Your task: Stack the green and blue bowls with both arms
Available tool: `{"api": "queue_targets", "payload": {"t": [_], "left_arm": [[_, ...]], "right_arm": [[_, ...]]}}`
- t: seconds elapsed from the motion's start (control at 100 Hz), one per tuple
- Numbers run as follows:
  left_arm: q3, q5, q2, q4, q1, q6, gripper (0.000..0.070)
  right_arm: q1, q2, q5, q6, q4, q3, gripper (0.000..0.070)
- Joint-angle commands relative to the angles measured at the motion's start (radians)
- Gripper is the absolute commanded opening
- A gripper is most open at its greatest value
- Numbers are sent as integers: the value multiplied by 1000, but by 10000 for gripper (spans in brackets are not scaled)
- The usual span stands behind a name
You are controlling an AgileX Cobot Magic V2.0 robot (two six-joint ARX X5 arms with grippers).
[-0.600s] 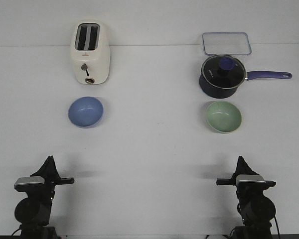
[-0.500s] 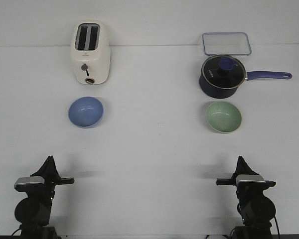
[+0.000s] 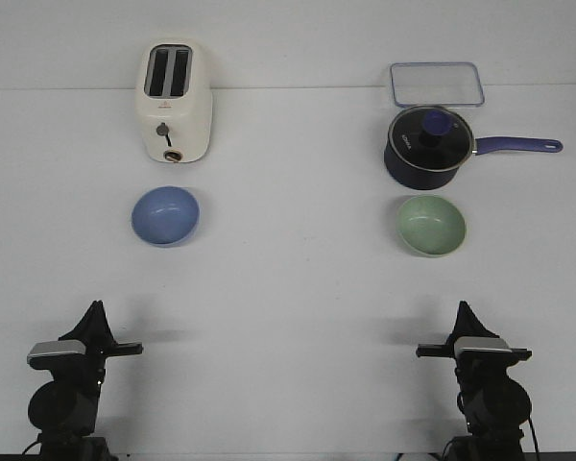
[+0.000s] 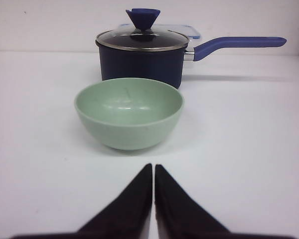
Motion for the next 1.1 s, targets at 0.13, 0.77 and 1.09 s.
{"api": "queue_targets", "payload": {"t": [0.13, 0.77, 1.09], "left_arm": [[-20, 3, -1, 10, 0, 1, 12], [-20, 3, -1, 11, 0, 1, 12], [-20, 3, -1, 10, 0, 1, 12]], "right_arm": [[0, 1, -7, 18, 11, -2, 8], [1, 172, -2, 339, -195, 394, 4], [0, 749, 24, 227, -500, 893, 440]]}}
